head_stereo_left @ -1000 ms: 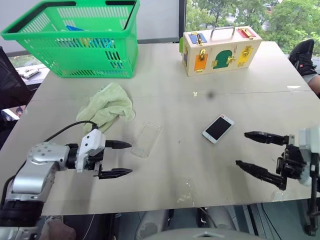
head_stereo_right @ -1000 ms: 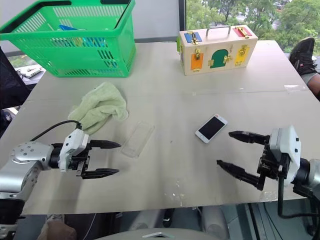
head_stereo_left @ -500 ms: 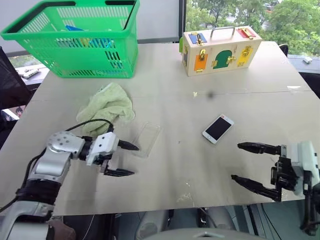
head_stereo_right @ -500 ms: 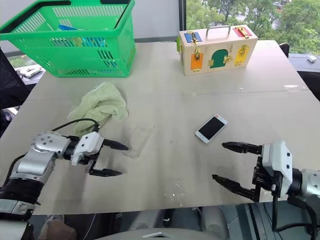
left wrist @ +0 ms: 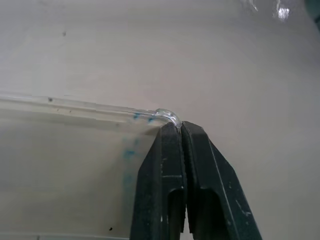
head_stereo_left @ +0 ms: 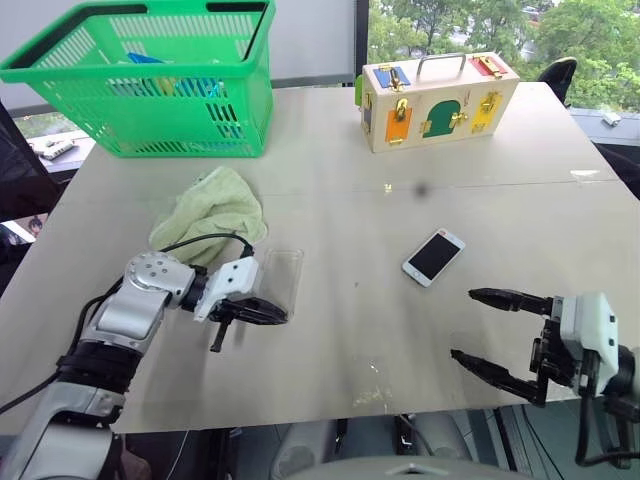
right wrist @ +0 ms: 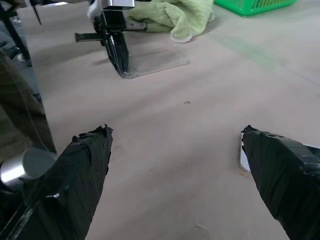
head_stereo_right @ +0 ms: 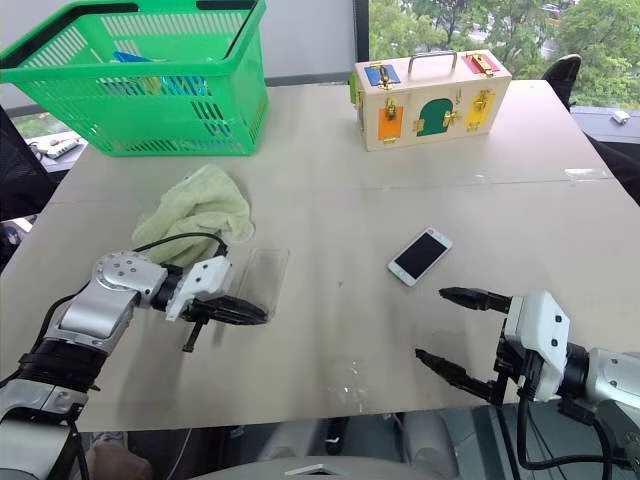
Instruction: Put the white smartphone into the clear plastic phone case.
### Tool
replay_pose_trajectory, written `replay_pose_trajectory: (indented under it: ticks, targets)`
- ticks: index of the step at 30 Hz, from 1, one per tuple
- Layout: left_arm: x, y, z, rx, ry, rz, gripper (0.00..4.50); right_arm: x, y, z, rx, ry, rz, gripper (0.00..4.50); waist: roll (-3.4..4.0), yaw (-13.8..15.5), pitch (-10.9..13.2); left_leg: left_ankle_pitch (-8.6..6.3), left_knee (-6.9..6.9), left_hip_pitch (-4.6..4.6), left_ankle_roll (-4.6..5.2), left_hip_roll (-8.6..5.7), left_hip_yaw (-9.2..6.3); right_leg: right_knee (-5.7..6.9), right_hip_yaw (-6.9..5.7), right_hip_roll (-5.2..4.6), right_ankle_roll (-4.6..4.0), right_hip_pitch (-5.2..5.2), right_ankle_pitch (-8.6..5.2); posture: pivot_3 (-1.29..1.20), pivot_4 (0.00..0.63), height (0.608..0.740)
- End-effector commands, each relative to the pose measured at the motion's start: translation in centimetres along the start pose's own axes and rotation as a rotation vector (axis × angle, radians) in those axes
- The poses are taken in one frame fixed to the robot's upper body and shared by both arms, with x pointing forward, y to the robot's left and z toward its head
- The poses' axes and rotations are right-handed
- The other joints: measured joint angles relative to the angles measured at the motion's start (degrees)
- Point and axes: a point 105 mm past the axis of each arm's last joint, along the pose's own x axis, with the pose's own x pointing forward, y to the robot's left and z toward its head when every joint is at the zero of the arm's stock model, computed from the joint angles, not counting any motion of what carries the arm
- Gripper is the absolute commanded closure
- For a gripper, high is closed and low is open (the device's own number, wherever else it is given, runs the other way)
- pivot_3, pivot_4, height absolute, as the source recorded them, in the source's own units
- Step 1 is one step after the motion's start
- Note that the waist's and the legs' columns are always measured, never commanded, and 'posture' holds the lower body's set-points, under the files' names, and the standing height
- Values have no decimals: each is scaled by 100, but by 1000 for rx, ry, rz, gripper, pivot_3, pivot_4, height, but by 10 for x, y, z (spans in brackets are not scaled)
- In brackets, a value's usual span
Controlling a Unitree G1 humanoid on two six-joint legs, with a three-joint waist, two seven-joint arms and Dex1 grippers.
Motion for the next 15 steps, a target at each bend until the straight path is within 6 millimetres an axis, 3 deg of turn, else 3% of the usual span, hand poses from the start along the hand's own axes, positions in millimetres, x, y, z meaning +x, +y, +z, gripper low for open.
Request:
replay_pose_trajectory:
  ticks: [1, 8, 11, 15]
  targets:
    - [-5, 11, 34, -186, -94, 130, 4457, 7, 2, 13, -42, -52, 0, 0, -1, 1, 1, 0, 1, 0, 0, 0, -2, 0, -2, 1, 1, 1, -1, 0, 150, 740]
    - [19, 46, 93, -426, -157, 379, 4457, 12, -7, 15, -54, -40, 5, 0, -14, 19, 9, 1, 19, -1, 0, -6, -18, 2, -20, 5, 29, 11, 12, 0, 150, 740]
    - [39, 68, 105, -534, -157, 503, 4457, 13, -9, 16, -61, -38, 12, 0, -22, 22, 12, 2, 19, -1, -2, -8, -17, 5, -20, 8, 29, 15, 13, 0, 150, 740]
    - [66, 81, 115, -618, -147, 550, 4457, 13, -13, 16, -74, -9, 8, 0, -29, -3, 14, 3, 22, 1, -4, -10, -13, 9, -16, 8, 28, 15, 14, 0, 150, 740]
